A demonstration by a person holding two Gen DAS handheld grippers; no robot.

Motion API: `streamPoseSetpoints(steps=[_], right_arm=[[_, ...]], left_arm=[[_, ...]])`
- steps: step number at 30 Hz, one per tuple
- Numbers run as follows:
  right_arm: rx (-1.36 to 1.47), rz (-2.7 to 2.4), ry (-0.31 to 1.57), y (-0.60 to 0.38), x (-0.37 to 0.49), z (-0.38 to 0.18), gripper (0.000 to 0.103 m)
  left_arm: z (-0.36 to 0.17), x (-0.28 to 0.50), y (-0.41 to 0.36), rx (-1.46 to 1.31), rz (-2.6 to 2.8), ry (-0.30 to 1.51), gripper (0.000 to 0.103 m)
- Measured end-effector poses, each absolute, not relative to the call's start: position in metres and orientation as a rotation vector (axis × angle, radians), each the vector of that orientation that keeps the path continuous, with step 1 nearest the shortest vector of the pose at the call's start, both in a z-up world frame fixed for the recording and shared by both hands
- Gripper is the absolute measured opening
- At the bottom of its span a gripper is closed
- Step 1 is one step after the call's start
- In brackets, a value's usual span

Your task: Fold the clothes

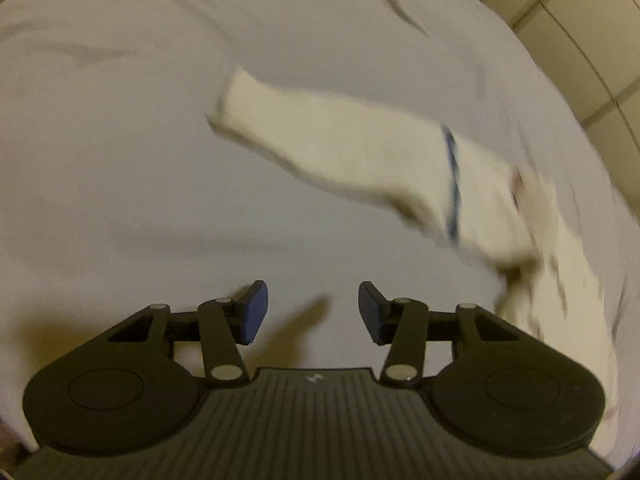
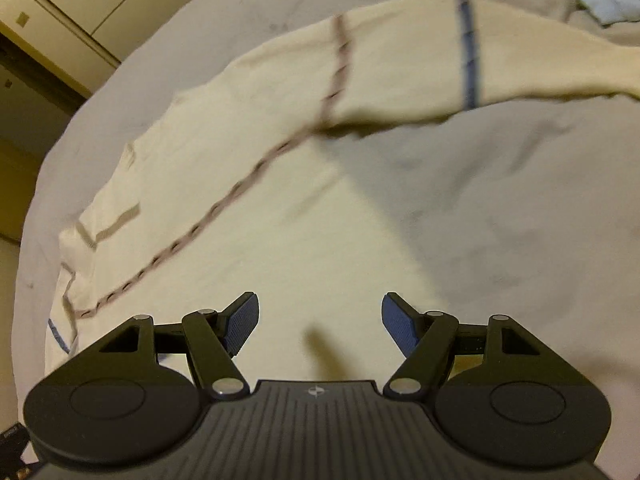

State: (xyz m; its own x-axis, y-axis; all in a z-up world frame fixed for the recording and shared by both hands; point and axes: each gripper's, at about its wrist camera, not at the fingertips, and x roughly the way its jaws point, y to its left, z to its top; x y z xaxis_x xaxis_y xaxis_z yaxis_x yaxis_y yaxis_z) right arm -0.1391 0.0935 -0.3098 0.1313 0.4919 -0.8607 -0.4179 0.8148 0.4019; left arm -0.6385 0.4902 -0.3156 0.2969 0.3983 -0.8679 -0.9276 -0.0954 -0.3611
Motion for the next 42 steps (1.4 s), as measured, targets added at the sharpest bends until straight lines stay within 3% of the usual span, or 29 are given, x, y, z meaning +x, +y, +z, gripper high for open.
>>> streamPoseSetpoints(steps=[7, 8, 10, 18, 21, 25, 28, 30, 34, 38, 40, 41, 42], right_arm=[[0.064, 0.640, 1.323, 0.161, -0.180, -0.332, 0.072], [0.056, 0.637, 1.328, 0.168, -0.182, -0.334, 0.073], [0.043, 0.637, 1.330, 0.179, -0.187, -0.334, 0.073], [0.016, 0.625, 1.338, 0.194, -0.189, -0.337, 0.075], [0.011, 0.632, 1.341, 0.197, -0.191, -0.344, 0.079], [-0.027, 0.687, 1.338, 0.192, -0.191, -0.341, 0.079], [-0.099, 0.713, 1.295, 0.168, -0.188, -0.328, 0.079], [-0.146, 0.703, 1.252, 0.140, -0.183, -0.319, 0.079], [-0.176, 0.685, 1.244, 0.077, -0.173, -0.312, 0.079], [-0.167, 0.688, 1.271, 0.020, -0.172, -0.316, 0.079], [-0.155, 0.706, 1.282, 0.010, -0.173, -0.318, 0.080], [-0.149, 0.715, 1.287, 0.005, -0.173, -0.319, 0.080], [-0.143, 0.724, 1.292, 0.000, -0.173, -0.321, 0.081]], left_arm=[[-0.361, -0.670, 0.564, -1.404, 1.355, 0.377, 0.048], [-0.367, -0.669, 0.569, -1.413, 1.358, 0.357, 0.044], [-0.370, -0.665, 0.579, -1.389, 1.356, 0.352, 0.004], [-0.271, -0.669, 0.590, -0.818, 1.309, 0.393, 0.005], [-0.292, -0.664, 0.588, -0.673, 1.307, 0.556, 0.008], [-0.363, -0.643, 0.598, -0.598, 1.299, 0.827, 0.015], [-0.352, -0.644, 0.588, -0.619, 1.354, 0.796, 0.021], [-0.334, -0.651, 0.569, -0.692, 1.369, 0.752, 0.020], [-0.310, -0.642, 0.489, -0.787, 1.167, 0.824, 0.024], [-0.301, -0.609, 0.384, -0.855, 0.838, 0.869, 0.043], [-0.305, -0.595, 0.346, -0.902, 0.730, 0.865, 0.058], [-0.310, -0.590, 0.334, -0.927, 0.703, 0.860, 0.070], [-0.316, -0.588, 0.327, -0.953, 0.703, 0.847, 0.072]])
